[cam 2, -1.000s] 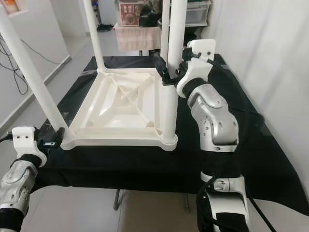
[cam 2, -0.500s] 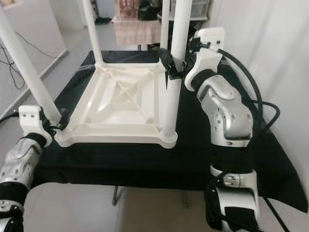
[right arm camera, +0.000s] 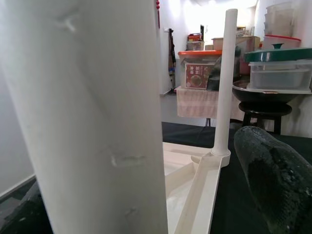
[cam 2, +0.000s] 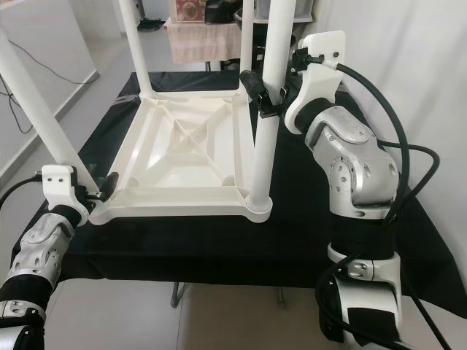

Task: Building children table

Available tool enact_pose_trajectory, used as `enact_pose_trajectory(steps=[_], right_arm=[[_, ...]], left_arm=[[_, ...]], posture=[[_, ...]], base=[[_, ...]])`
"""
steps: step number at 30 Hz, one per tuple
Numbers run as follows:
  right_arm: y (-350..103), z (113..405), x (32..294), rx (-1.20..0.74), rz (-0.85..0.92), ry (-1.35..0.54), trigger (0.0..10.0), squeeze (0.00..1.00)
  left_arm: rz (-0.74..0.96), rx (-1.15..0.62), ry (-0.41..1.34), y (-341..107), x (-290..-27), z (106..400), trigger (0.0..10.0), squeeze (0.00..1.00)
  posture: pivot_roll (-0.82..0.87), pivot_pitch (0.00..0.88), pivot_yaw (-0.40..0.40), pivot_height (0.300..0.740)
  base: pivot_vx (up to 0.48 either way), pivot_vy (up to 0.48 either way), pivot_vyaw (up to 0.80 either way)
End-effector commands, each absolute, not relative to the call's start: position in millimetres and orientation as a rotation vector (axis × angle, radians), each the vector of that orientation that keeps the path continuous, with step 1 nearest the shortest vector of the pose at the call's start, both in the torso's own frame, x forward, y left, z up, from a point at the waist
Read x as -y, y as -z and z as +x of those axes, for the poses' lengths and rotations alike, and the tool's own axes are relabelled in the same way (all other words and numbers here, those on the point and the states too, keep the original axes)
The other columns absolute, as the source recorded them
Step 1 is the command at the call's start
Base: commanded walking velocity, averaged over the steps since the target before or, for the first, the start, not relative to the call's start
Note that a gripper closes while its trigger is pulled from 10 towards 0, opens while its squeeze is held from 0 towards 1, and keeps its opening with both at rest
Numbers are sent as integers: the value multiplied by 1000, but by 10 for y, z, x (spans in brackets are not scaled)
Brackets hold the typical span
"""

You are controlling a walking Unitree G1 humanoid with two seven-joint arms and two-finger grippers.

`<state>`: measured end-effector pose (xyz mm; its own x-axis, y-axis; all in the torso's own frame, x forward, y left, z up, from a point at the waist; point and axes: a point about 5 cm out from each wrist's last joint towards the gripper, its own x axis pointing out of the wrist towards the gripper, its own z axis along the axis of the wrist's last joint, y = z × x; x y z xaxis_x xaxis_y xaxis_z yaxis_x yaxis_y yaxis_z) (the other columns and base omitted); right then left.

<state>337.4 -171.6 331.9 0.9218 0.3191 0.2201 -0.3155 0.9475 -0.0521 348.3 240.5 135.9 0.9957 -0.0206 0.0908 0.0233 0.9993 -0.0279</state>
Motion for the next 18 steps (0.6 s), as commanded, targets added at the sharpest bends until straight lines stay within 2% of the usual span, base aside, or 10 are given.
enact_pose_trajectory(steps=[1, 3, 4, 6, 7, 8, 9, 18], right_arm=[[-3397, 3340, 1754, 247, 1, -305, 10000, 0], [-3397, 3332, 1751, 244, 6, -303, 10000, 0], [-3395, 3325, 1751, 240, 11, -300, 10000, 0], [-3392, 3321, 1752, 239, 14, -298, 10000, 0], [-3392, 3313, 1755, 237, 17, -299, 10000, 0], [-3392, 3313, 1755, 237, 17, -299, 10000, 0], [-3394, 3304, 1757, 240, 24, -303, 39, 0], [-3388, 3286, 1762, 234, 31, -310, 0, 0]], left_arm=[[-25, 55, 20, -1254, -2416, 3459, 10000, 0], [-20, 46, 21, -1236, -2419, 3466, 10000, 0], [-14, 41, 22, -1226, -2424, 3472, 4863, 0], [-9, 38, 22, -1222, -2428, 3476, 4863, 0], [-8, 39, 22, -1224, -2436, 3479, 0, 0], [-8, 39, 22, -1224, -2436, 3479, 0, 0], [-7, 40, 20, -1230, -2446, 3481, 0, 0], [-4, 46, 7, -1247, -2493, 3483, 0, 0]], posture=[[-204, 90, 24, 740], [-207, 88, 26, 740], [-210, 87, 28, 740], [-210, 87, 28, 740], [-209, 87, 28, 740], [-209, 87, 28, 740], [-209, 87, 28, 740], [-207, 83, 29, 740]], base=[[0, 0, 0], [0, 0, 0], [0, 0, 0], [0, 0, 0], [0, 0, 0], [0, 0, 0], [0, 0, 0], [0, 0, 0]])
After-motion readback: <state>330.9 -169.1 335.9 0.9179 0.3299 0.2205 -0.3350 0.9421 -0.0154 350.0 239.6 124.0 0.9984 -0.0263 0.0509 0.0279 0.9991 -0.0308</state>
